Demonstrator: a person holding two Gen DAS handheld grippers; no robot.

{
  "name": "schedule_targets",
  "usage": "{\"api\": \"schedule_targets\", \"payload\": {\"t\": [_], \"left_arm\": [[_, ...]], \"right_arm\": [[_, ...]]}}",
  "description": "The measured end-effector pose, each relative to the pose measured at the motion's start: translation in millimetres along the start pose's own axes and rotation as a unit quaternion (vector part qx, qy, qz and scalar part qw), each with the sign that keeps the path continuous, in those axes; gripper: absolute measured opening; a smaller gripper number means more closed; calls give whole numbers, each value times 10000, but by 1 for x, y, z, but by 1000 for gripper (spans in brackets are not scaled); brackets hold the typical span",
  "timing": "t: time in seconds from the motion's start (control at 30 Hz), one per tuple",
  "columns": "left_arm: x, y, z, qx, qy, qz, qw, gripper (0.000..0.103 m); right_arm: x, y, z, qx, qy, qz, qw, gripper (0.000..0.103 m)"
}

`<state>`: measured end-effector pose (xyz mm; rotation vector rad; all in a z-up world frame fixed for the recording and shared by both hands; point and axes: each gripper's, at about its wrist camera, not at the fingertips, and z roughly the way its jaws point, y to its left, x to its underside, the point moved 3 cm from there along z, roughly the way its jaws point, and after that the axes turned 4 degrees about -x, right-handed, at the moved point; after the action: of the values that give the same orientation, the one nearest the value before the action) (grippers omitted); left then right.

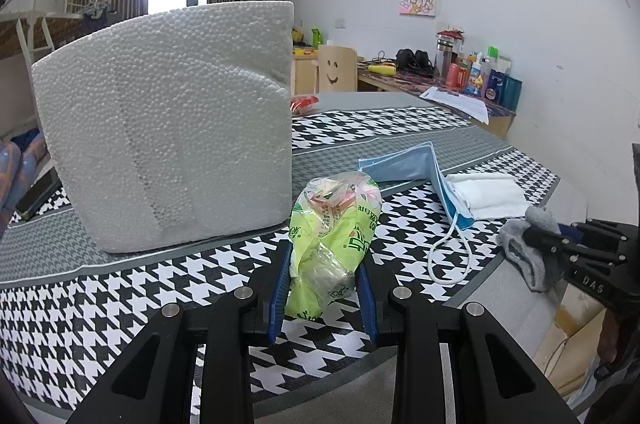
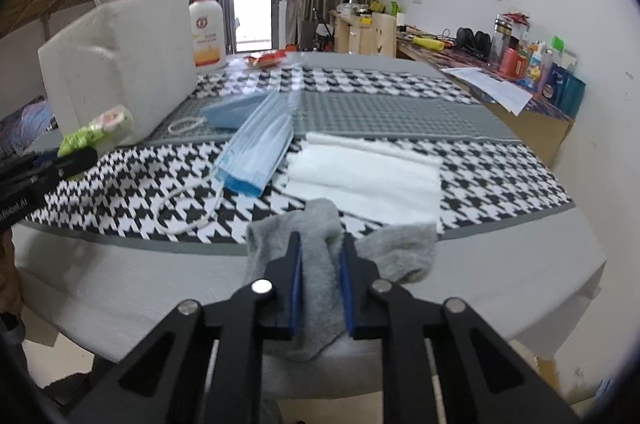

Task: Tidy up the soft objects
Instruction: 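Raise the grey cloth with the right gripper and turn toward the foam box, then carry the snack bag and grey cloth with both grippers over the foam box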

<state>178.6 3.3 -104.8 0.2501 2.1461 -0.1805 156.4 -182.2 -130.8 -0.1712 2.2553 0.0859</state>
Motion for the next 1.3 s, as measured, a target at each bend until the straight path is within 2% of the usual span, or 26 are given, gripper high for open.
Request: {"api": "schedule_targets", "payload": {"t": [0.27, 0.57, 0.77, 1.1, 1.3], "left_arm": [[-14, -8, -38, -24, -411, 75, 9991, 32], [-34, -3, -88, -250, -973, 64, 9949, 32], [-39, 2, -108, -426, -1168, 70, 9922, 32], [-37, 9, -121, -605, -1250, 25, 9903, 32], [-36, 19, -131, -835, -1277, -28, 9883, 32]], "right_arm": [[-29, 4, -35, -234, -543, 53, 9982, 20], [-55, 17, -66, -581, -1118, 46, 9920, 20], [-68, 26, -84, -710, -1427, -55, 9872, 20], [-71, 41, -83, -905, -1488, -147, 9846, 20], [-76, 59, -81, -1198, -1511, -307, 9808, 20]]}}
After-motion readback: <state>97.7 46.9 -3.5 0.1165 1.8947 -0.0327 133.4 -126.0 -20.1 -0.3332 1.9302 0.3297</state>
